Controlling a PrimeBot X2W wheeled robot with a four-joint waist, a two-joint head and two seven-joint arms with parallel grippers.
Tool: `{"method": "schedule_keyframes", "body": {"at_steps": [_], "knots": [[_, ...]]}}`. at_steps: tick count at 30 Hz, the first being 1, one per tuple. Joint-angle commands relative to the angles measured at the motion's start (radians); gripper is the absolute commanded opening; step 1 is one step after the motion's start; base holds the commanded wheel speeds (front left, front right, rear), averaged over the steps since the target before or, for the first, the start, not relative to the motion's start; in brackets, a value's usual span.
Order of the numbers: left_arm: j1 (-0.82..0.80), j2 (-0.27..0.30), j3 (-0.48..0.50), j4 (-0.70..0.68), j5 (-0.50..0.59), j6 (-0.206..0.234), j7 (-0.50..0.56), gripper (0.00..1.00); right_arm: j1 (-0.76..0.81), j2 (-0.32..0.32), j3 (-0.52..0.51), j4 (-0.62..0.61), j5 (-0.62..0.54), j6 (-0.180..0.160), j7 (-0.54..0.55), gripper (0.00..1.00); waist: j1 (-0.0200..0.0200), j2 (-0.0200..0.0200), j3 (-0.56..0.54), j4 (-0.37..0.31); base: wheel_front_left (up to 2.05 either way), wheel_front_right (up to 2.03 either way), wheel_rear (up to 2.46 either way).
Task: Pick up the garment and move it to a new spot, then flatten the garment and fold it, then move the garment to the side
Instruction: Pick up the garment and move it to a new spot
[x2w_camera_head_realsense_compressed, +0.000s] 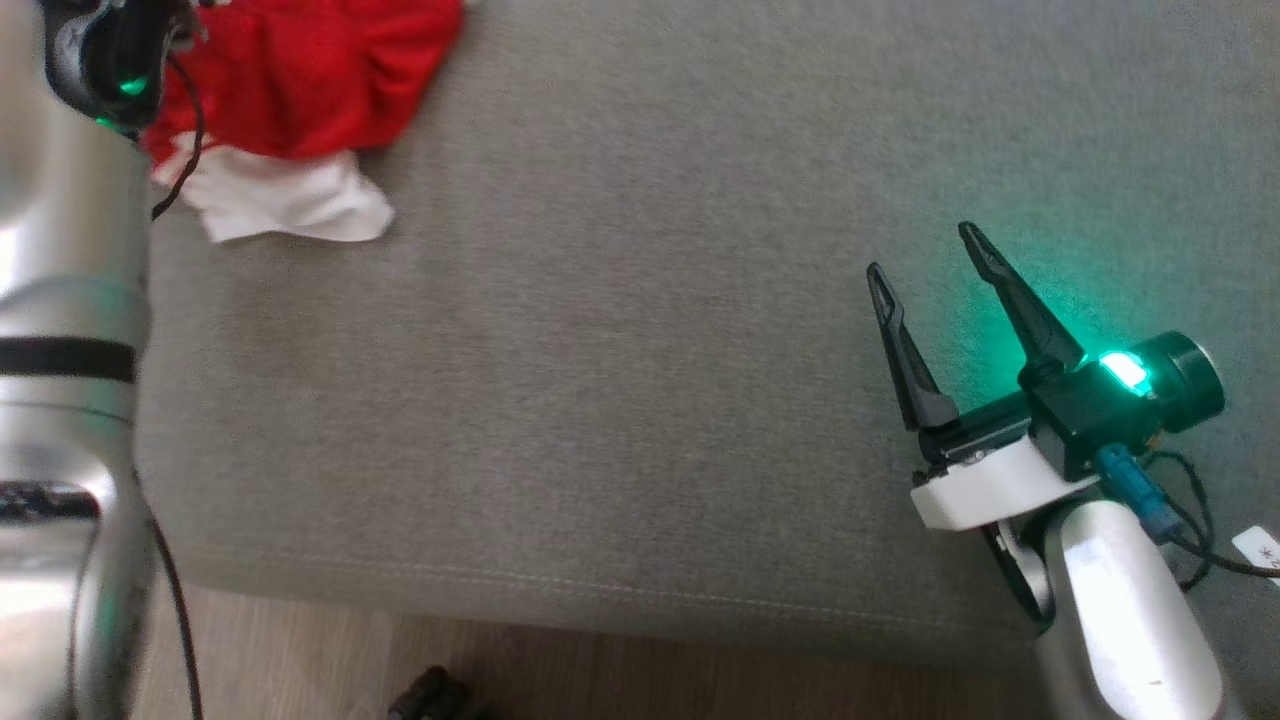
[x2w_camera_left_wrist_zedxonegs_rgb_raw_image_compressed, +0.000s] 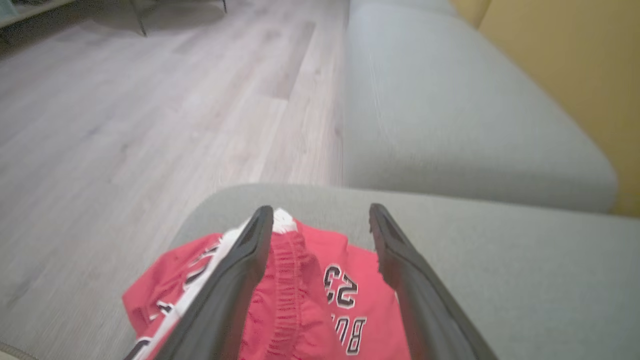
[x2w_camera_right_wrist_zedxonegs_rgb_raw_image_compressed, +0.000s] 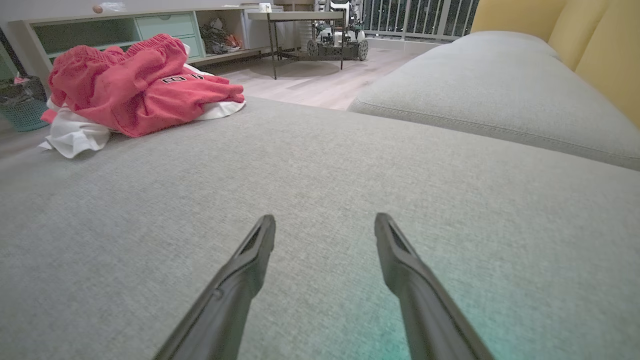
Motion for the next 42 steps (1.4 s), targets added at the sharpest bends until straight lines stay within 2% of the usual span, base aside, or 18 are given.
{"method": "schedule_keyframes", "body": {"at_steps": [1,6,9,16,17,18,25,30,36,42], "knots": [[-0.058,0.089,-0.01,0.04,0.003,-0.006,0.05,1.0,-0.022,0.005,0.028,-0.044,0.007,0.0,-0.009,1.0,-0.0001,0.0001,0.059,-0.048,0.0,0.0,0.0],[-0.132,0.134,-0.076,0.2,0.079,0.025,0.102,1.0,-0.028,0.004,0.041,-0.054,0.012,0.0,-0.009,1.0,-0.0001,0.0001,0.101,-0.073,0.0,0.0,0.0],[-0.156,0.135,-0.097,0.273,0.097,0.042,0.133,1.0,-0.027,0.004,0.037,-0.058,0.013,0.0,-0.009,1.0,-0.0001,0.0001,0.116,-0.081,0.0,0.0,0.0],[-0.17,0.128,-0.113,0.364,0.098,0.04,0.135,1.0,-0.034,0.003,0.037,-0.066,0.014,0.0,-0.009,1.0,-0.0001,0.0001,0.139,-0.086,0.0,0.0,0.0],[-0.17,0.128,-0.114,0.37,0.098,0.039,0.119,0.55,-0.038,0.003,0.039,-0.067,0.013,0.0,-0.009,1.0,-0.0001,0.0001,0.141,-0.086,0.0,0.0,0.0],[-0.171,0.129,-0.116,0.371,0.1,0.039,0.092,0.0,-0.042,0.003,0.041,-0.067,0.013,0.0,-0.009,1.0,-0.0001,0.0001,0.141,-0.087,0.0,0.0,0.0],[-0.181,0.146,-0.111,0.336,0.102,0.038,-0.186,0.0,-0.04,0.004,0.052,-0.054,0.04,0.0,-0.009,1.0,-0.0001,0.0001,0.066,-0.092,0.0,0.0,0.0],[-0.198,0.142,-0.134,0.305,0.11,0.017,-0.302,0.0,-0.021,0.004,0.049,-0.042,0.064,0.0,-0.009,1.0,-0.0001,0.0001,-0.022,-0.096,0.0,0.0,0.0],[-0.229,0.118,-0.175,0.214,0.097,-0.002,-0.355,0.0,-0.006,0.004,0.081,-0.048,0.138,0.0,-0.009,1.0,-0.0001,0.0001,-0.123,-0.153,0.0,0.0,0.0],[-0.228,0.075,-0.266,0.091,0.023,-0.005,-0.305,0.0,-0.005,0.004,0.112,-0.067,0.225,0.0,-0.009,1.0,-0.0001,0.0001,-0.201,-0.273,0.0,0.0,0.0]]}}
